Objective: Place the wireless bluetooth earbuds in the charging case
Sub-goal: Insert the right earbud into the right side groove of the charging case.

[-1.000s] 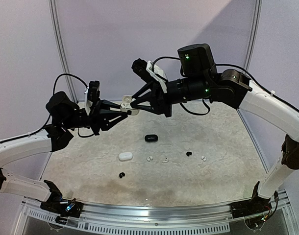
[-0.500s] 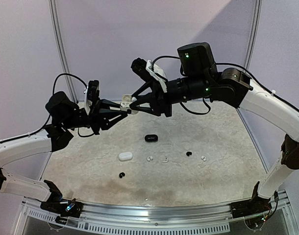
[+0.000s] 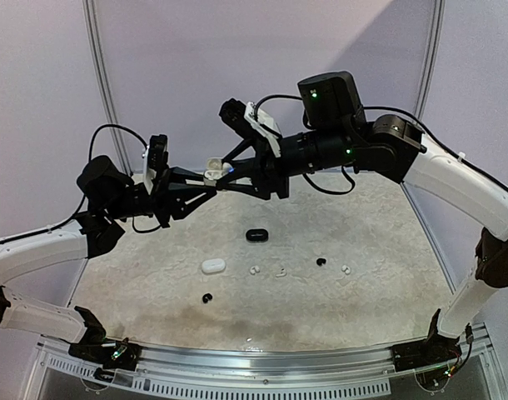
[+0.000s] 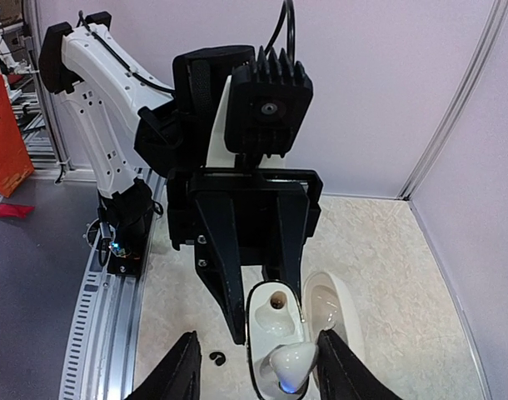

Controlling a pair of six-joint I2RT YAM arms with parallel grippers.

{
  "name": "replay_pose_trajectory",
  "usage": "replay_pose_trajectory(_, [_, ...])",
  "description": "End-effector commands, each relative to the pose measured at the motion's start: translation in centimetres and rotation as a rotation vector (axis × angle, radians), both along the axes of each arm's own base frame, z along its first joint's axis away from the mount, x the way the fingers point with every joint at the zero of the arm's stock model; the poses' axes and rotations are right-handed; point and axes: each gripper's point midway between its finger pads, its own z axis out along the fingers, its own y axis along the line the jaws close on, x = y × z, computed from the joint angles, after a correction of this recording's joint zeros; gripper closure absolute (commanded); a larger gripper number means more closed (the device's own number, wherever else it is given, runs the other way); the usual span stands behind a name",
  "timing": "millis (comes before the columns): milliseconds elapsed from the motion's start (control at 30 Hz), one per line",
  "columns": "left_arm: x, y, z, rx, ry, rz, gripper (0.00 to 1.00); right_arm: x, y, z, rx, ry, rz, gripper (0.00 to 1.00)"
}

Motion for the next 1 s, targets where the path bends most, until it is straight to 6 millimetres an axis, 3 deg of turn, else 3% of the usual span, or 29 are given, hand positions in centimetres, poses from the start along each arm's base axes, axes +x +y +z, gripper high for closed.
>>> replay_pose_trajectory(0, [-1.1,0.2,1.1,-0.031,-0.032,-0.026,1.00,0.6,0.6,-1.3,-0.042,0.005,-0.012,0.51])
replay_pose_trajectory(267, [-0.8,0.1,0.8,-0.027,0.007,-0.022,1.00,0.5,0.6,-0.7,-0.029,-0.004,-0.012,0.49])
replay_pose_trajectory(500, [0.3,0.2,-0.4,-0.013,0.088,0.030,1.00,-1.2,0.6,3.1,0.101,-0.004,0.069,0.49])
replay_pose_trajectory(733, [1.1,0.6,-1.2,-0.017,0.149,0.082,1.00,-1.7,-0.7,8.3,0.279,0.004,0.055,0.47])
replay_pose_trajectory(800, [1.4,0.7,-1.5,-0.018,0.165,0.104,1.00,-0.7,-1.2,9.7,0.330,0.037,0.014,0.47])
replay_pose_trajectory(867, [1.9,1.0,-1.7,-0.023,0.180,0.138,1.00,1.5,-2.3,10.9,0.387,0.115,-0.093,0.47])
replay_pose_trajectory(967, [2.7,1.5,-2.0,-0.035,0.209,0.198,1.00,6.5,-4.9,10.3,0.410,0.226,-0.386,0.47])
